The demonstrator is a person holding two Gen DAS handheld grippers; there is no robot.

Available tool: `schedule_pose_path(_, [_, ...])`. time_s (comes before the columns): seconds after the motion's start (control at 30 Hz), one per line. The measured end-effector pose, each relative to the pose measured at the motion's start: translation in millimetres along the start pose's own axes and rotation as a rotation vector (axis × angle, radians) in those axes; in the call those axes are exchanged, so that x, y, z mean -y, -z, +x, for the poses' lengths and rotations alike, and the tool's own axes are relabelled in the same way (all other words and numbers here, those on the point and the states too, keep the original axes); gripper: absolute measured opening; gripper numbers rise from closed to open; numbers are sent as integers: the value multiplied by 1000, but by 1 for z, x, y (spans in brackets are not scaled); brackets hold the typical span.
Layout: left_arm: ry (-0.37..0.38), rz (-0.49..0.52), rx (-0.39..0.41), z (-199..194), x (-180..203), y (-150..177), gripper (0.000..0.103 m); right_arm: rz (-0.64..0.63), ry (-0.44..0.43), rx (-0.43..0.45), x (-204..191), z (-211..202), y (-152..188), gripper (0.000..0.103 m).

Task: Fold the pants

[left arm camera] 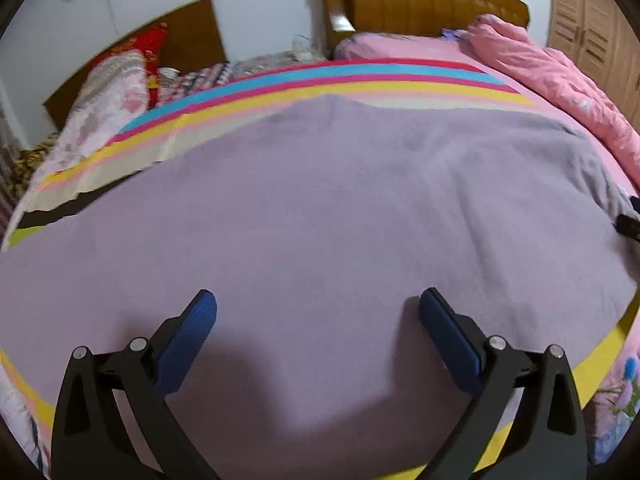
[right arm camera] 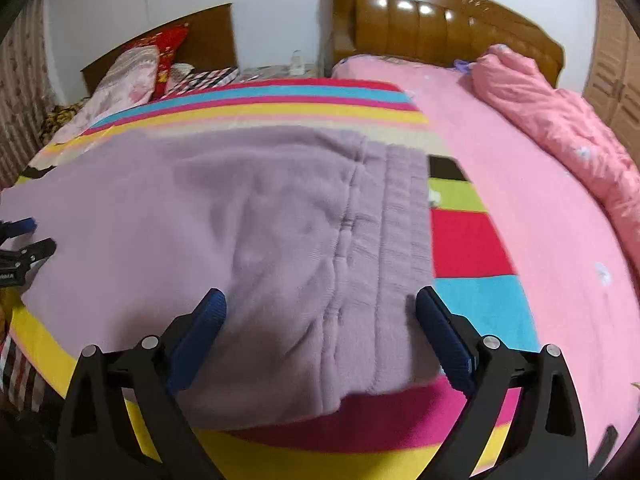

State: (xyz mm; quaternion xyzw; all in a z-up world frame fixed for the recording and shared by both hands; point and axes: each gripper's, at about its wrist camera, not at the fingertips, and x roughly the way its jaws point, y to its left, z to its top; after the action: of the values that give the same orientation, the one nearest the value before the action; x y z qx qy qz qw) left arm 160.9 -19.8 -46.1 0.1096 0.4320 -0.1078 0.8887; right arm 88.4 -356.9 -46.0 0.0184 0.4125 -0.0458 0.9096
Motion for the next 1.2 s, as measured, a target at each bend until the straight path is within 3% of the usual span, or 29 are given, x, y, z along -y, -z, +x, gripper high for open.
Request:
schedule_pose_path(0.1, [9, -16, 21, -11, 1, 7, 101, -52, -59, 101, -23, -31, -5, 93])
schedule_pose_path(0.2, [0, -16, -1, -9, 7, 16, 101, -171, -164, 129, -61, -41, -1, 93])
schedule_pose_path(0.3, [33, -55, 17, -7, 2, 22, 102, -267, -131, 53, -79, -18, 17, 93])
schedule_pose_path(0.43, [67, -87, 31, -20, -12, 21, 101, -141, -193, 24, -64, -8, 25, 94])
schedule_pose_path(0.57, [216, -297, 154, -56, -85, 21, 101, -162, -126, 51, -64, -25, 19, 94])
schedule_pose_path(0.63, [209, -411, 176, -63, -131, 29, 101, -171, -144, 101, -75, -37, 8, 94])
schedule_pose_path(0.7, [172, -593, 192, -68, -201, 51, 101, -203, -219, 138, -97, -44, -7, 94])
schedule_pose_path(0.87, [123, -1052, 273, -85, -360, 130, 101, -392, -315, 149, -187, -29, -34, 94])
schedule_pose_path(0.93, [122, -1152, 275, -82, -407, 154, 98, -450, -367, 153, -226, -21, -47, 94])
schedule_pose_path(1.0, [152, -1223, 267, -76, -437, 171, 87, -504, -450, 159, -269, -16, -64, 94])
schedule_pose_path(1.07, [153, -1269, 263, -72, -455, 183, 87, -556, -527, 159, -310, -13, -78, 94])
schedule_pose_path(1.1, [151, -1272, 269, -72, -458, 186, 87, -615, -568, 152, -349, -11, -83, 94])
schedule_pose_path(1.2, [192, -1299, 297, -69, -464, 194, 94, -792, -677, 153, -434, -19, -74, 94])
